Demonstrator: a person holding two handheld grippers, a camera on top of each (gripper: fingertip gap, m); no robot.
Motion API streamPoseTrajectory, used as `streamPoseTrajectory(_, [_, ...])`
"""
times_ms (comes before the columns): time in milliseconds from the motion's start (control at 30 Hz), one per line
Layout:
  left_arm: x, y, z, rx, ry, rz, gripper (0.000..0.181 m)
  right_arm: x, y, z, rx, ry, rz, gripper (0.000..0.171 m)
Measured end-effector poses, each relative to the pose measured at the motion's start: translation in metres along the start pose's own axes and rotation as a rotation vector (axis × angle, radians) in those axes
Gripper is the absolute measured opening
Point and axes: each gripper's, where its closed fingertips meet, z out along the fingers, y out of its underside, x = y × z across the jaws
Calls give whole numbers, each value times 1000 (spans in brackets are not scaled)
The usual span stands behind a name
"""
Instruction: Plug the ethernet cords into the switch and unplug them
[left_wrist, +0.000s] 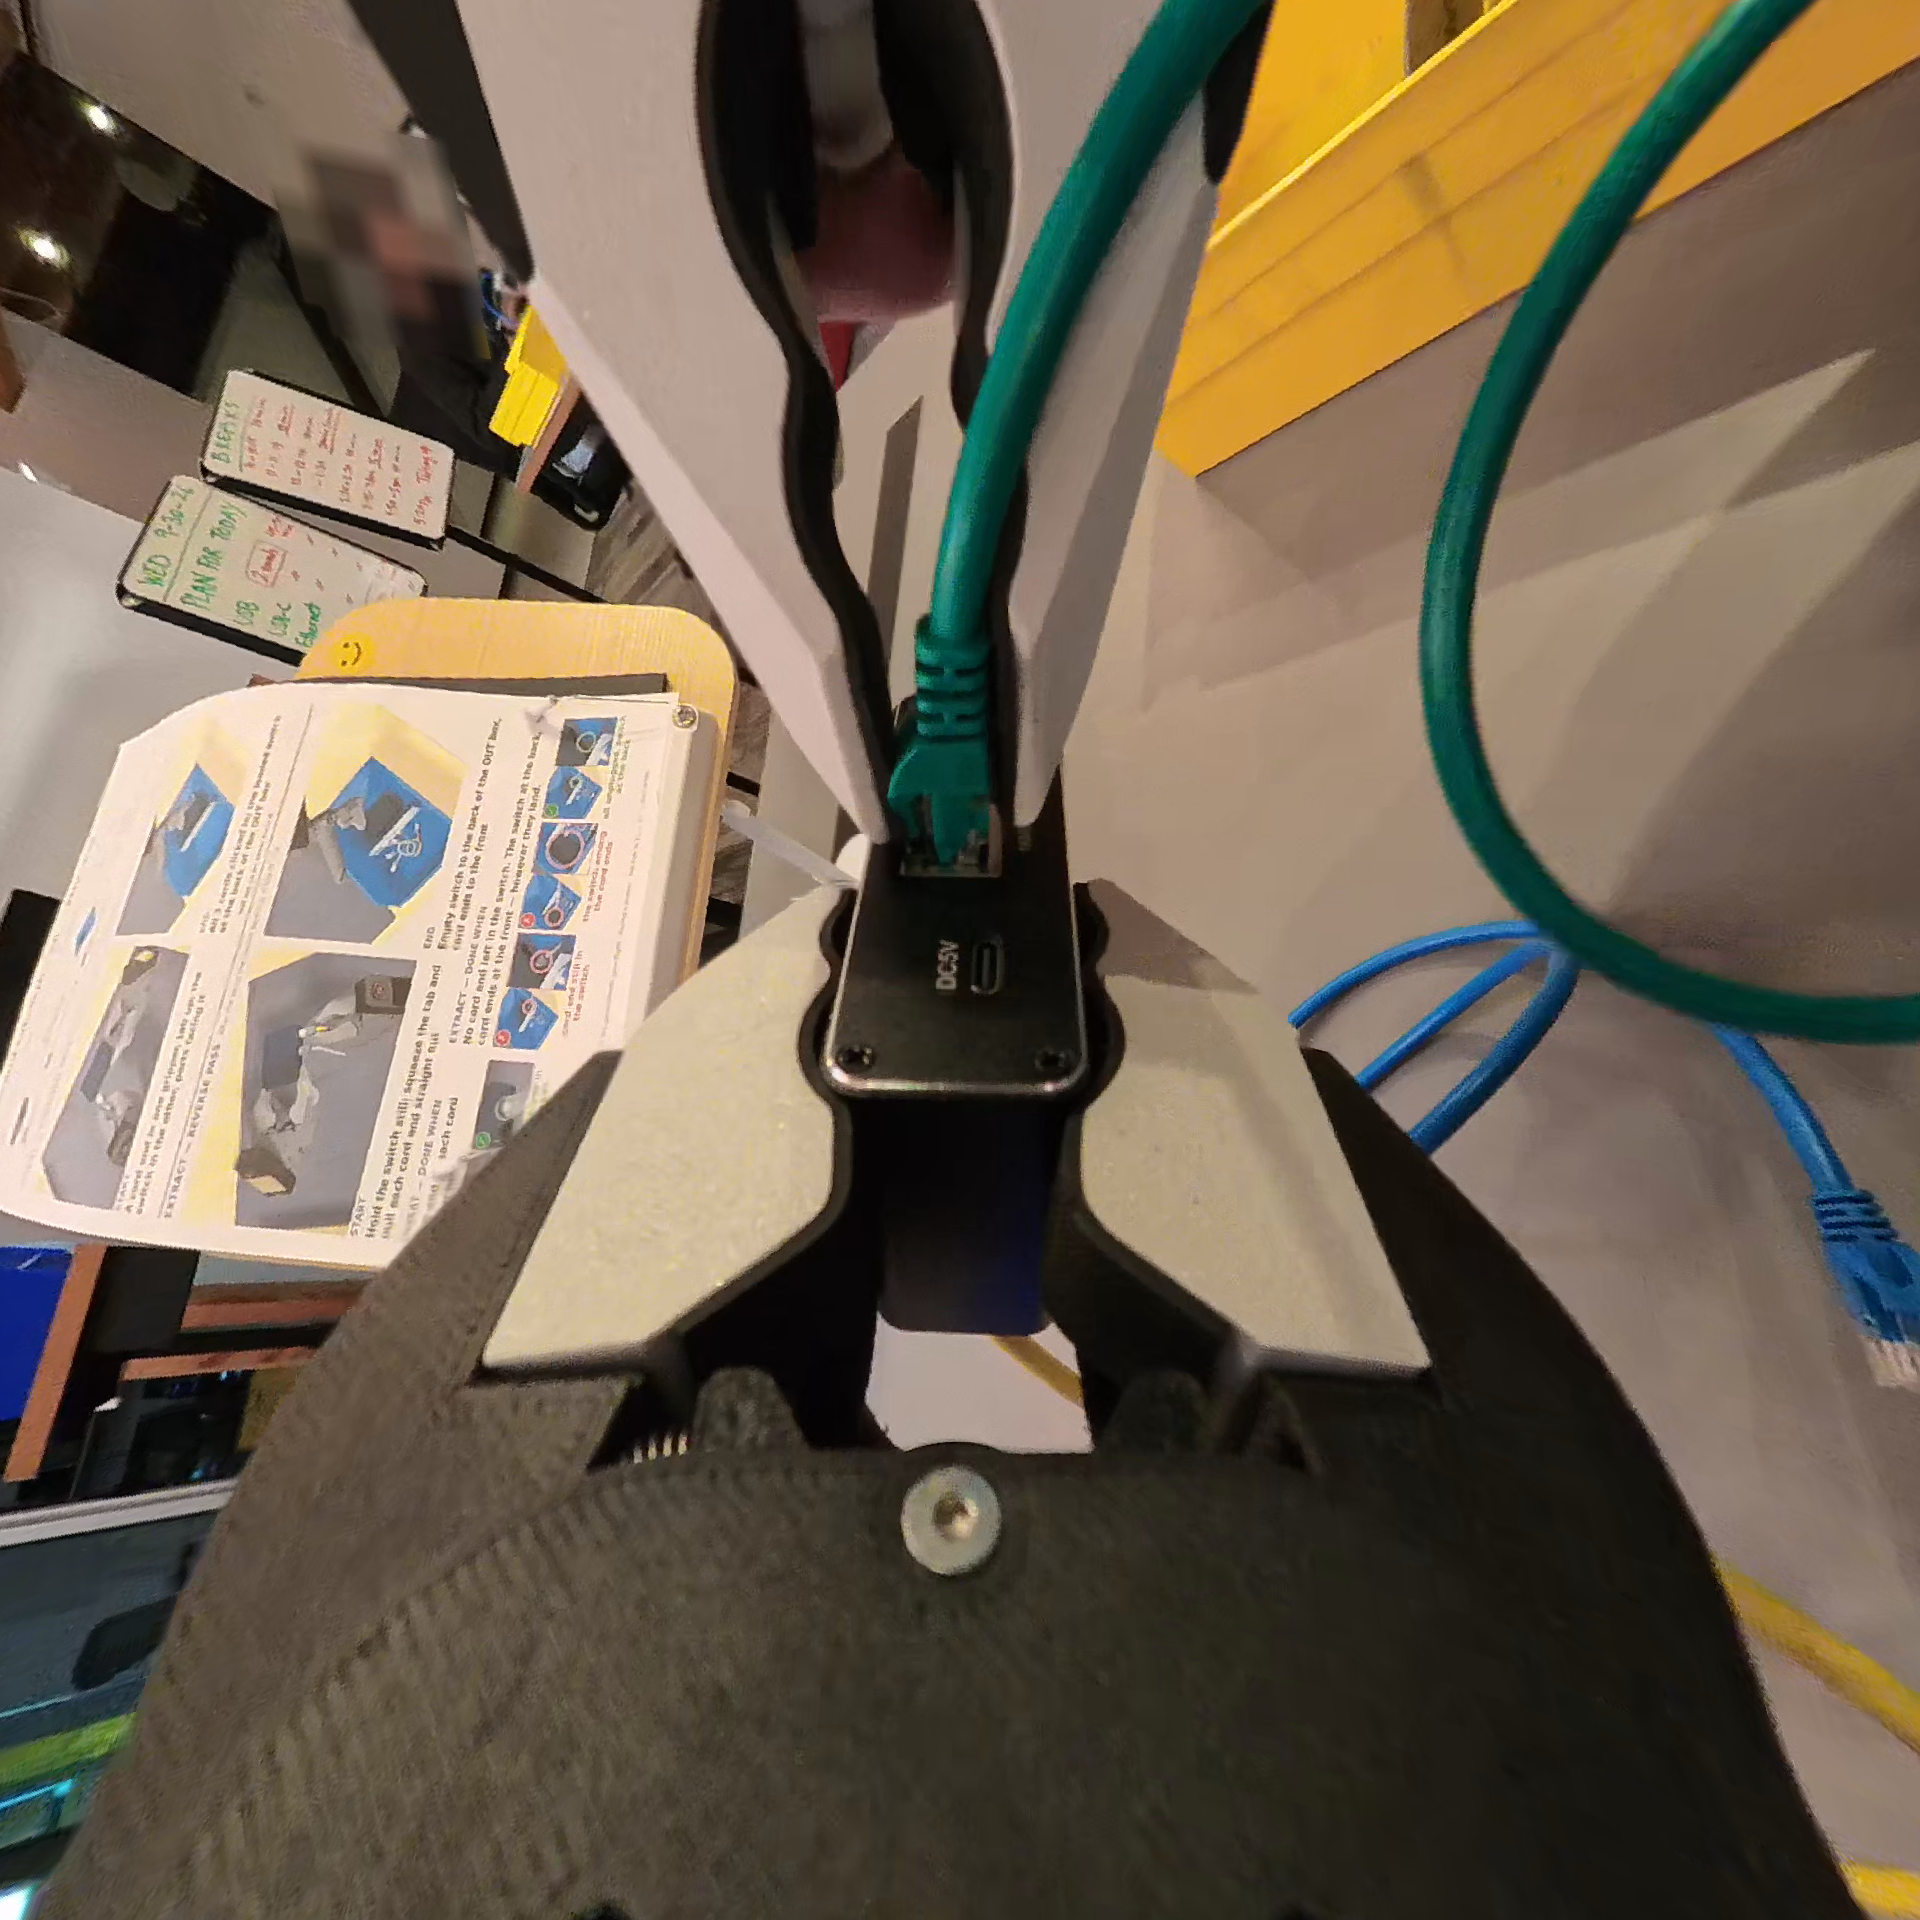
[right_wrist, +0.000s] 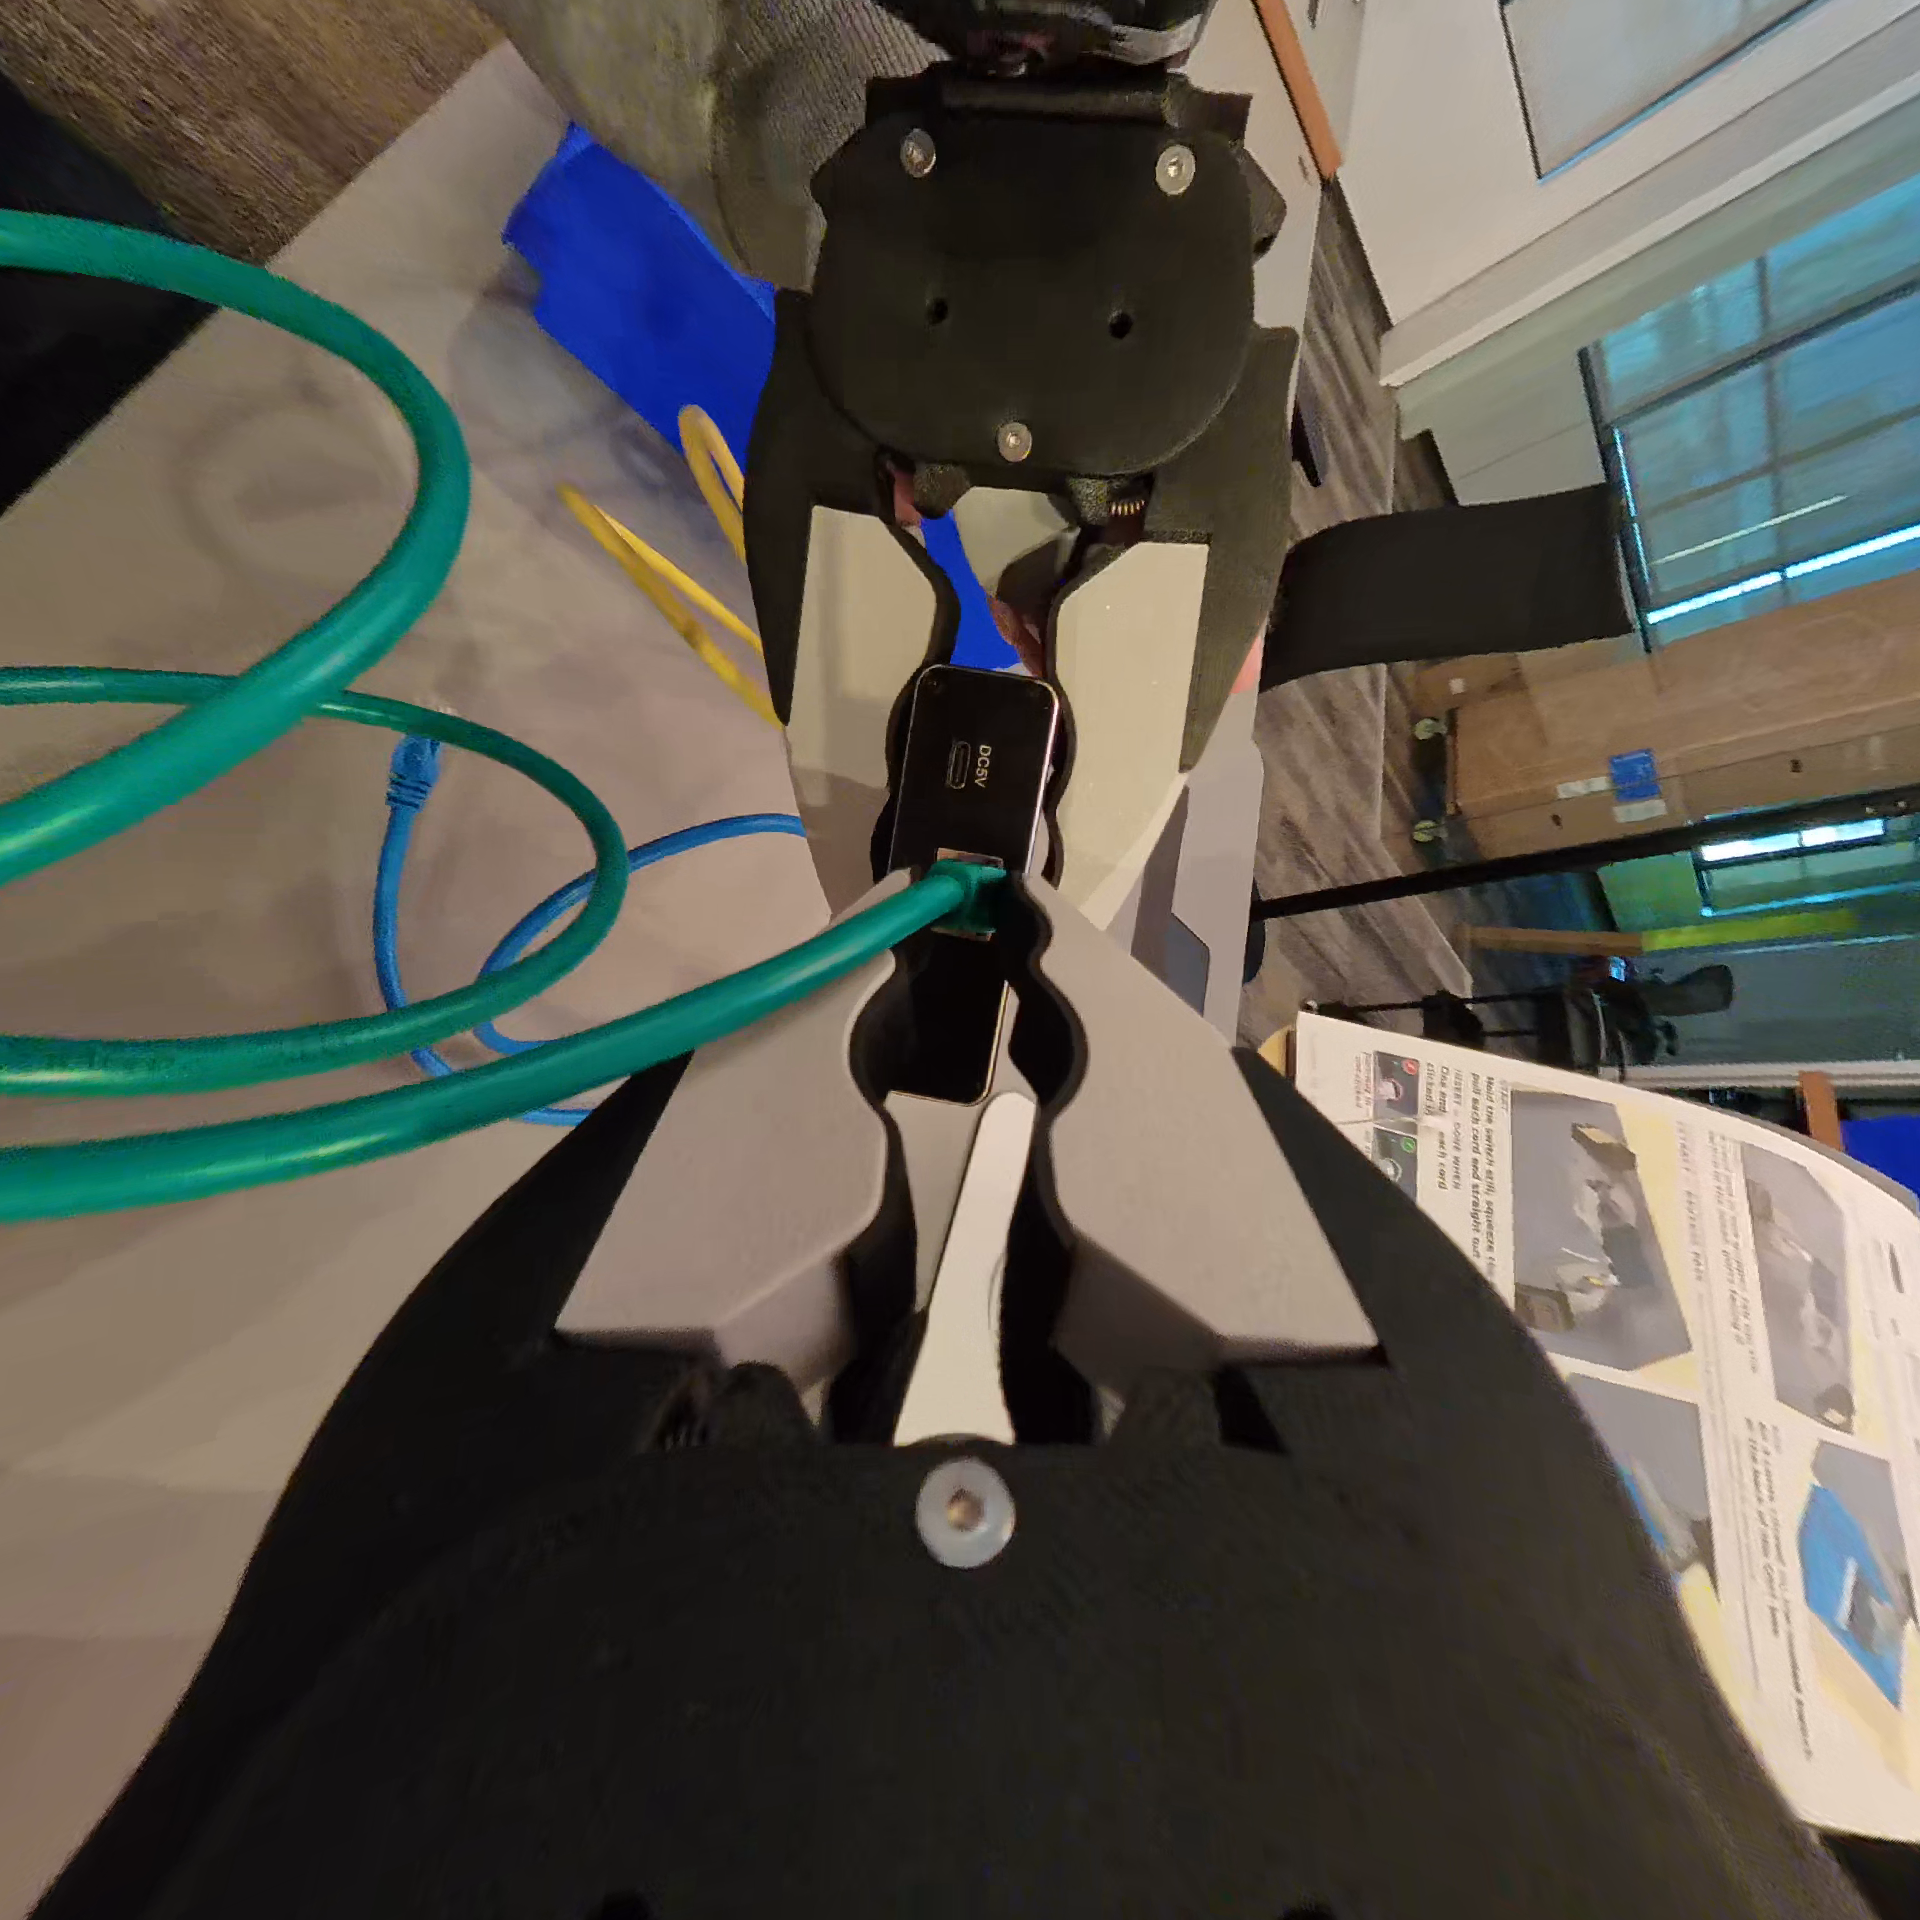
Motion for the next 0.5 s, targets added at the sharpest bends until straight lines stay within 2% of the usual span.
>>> streamPoseTrajectory(300, [3,10,7,-7,51,-79,38,3,11,6,-138,117,-76,8])
streamPoseTrajectory(433, [5,9,8,3,52,-84,38,1,11,5,-131,98,-55,8])
streamPoseTrajectory(500, [5,8,7,3,43,-88,38,0,7,0,-53,52,17,8])
